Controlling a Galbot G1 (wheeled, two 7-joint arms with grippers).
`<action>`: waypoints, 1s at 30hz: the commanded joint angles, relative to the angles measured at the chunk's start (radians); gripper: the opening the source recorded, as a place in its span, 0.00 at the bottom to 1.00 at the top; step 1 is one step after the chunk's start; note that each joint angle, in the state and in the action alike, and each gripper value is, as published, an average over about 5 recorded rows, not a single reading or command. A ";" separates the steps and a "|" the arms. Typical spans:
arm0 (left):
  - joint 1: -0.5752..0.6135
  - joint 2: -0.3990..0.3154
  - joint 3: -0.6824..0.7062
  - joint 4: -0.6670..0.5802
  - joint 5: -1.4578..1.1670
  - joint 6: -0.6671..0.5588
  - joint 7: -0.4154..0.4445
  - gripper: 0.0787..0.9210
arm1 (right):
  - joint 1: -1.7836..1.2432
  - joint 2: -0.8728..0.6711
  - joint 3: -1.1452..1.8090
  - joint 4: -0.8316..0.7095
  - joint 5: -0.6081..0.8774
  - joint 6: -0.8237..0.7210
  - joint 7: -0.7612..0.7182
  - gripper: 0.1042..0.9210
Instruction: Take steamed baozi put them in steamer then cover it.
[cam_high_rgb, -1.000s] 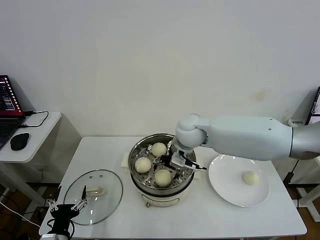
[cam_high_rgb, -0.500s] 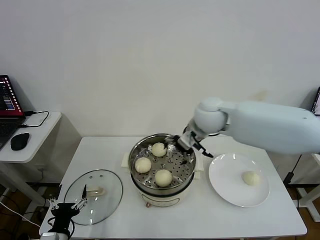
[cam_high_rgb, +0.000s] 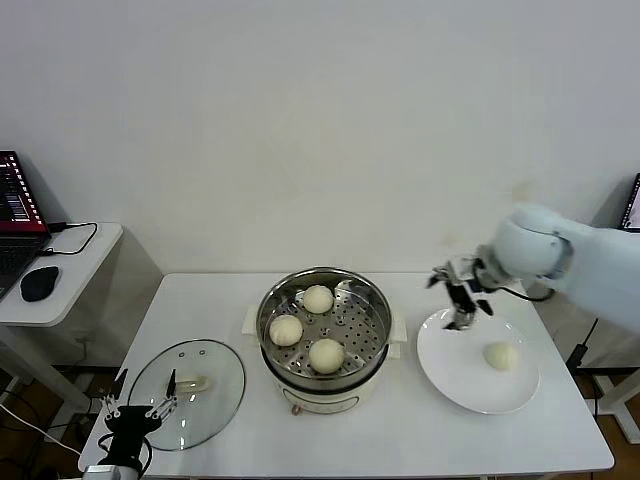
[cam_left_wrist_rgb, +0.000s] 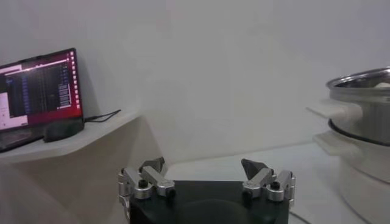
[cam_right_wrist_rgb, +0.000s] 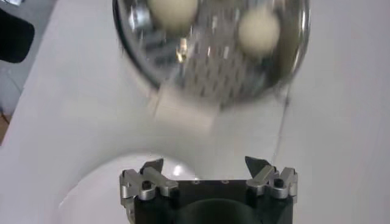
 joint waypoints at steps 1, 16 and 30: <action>0.002 -0.001 0.002 0.004 0.002 -0.007 -0.001 0.88 | -0.293 -0.161 0.228 -0.115 -0.179 0.092 -0.047 0.88; 0.019 -0.008 -0.013 -0.001 0.011 -0.010 0.000 0.88 | -0.731 -0.036 0.624 -0.349 -0.288 0.169 -0.010 0.88; 0.032 -0.011 -0.031 -0.011 0.022 -0.017 0.000 0.88 | -0.774 0.085 0.669 -0.476 -0.333 0.183 0.021 0.88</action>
